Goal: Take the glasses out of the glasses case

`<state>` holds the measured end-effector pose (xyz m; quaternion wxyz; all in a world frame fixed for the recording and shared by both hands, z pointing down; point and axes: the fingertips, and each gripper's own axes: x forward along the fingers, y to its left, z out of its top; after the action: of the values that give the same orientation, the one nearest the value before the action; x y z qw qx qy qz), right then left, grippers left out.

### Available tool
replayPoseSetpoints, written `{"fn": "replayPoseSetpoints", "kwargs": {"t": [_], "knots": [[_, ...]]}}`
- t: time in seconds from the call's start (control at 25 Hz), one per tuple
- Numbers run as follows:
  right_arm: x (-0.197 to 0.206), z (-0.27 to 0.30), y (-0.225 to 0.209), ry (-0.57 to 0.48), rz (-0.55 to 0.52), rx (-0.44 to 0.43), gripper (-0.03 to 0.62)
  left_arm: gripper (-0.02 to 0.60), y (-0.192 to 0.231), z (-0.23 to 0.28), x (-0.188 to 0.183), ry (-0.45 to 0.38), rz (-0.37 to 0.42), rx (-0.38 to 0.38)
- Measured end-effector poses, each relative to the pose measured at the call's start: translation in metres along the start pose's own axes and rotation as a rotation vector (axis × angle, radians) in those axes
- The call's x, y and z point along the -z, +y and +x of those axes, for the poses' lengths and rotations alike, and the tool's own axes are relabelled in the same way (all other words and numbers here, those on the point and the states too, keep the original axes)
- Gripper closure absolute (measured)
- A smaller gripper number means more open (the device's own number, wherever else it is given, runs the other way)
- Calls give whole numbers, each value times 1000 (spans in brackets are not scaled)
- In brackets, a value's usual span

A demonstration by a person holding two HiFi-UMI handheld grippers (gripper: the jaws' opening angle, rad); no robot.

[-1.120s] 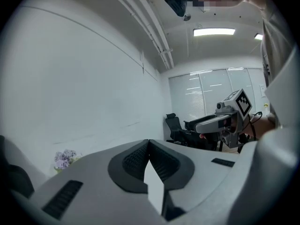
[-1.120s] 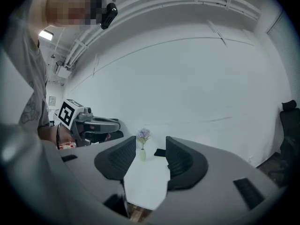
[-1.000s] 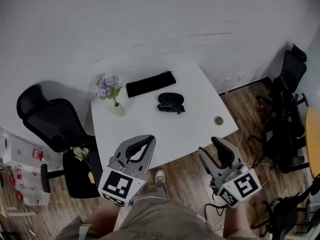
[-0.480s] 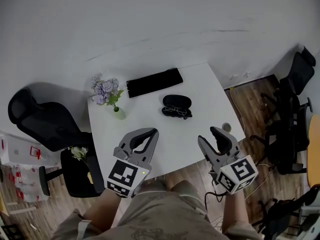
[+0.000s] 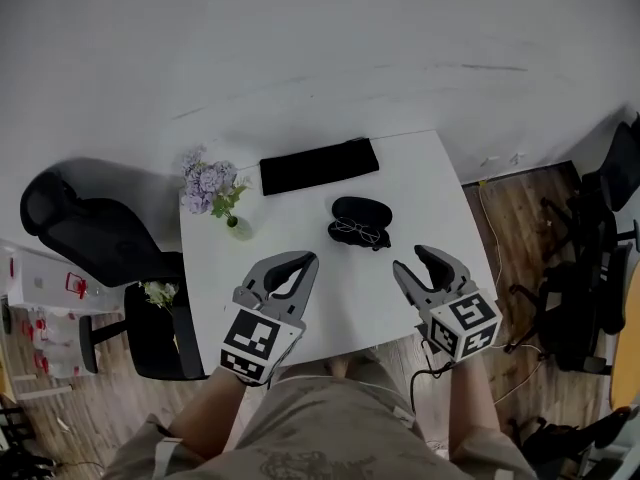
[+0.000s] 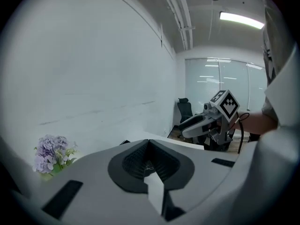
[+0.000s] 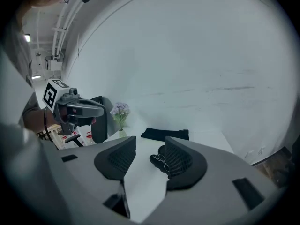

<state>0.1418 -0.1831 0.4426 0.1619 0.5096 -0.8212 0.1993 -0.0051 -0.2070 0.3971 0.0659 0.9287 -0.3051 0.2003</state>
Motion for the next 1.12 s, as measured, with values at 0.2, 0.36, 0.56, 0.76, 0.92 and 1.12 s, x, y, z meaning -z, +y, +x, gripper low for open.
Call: {"fn": "replayPoseSetpoints", "kwargs": {"t": [0.2,0.36,0.56,0.76,0.92,1.12], "knots": [[19,45,-25,110,-40,-85,382,565,18,26,8,-2,-79,-79],[37,86,-41,195,-63,-144,375,565,28,49,22,52,-101,-109],[65,131,-56,292,-134,-196,370,566,39,71,46,116,-130,-140],[90,168,-58,355,-186,-256,370,565,48,86,68,164,-127,-160],[116,192,-50,427,-203,-296,370,565,51,92,87,186,-149,-166],[148,215,-52,499,-271,-276,367,565,51,93,106,213,-171,-162]]}}
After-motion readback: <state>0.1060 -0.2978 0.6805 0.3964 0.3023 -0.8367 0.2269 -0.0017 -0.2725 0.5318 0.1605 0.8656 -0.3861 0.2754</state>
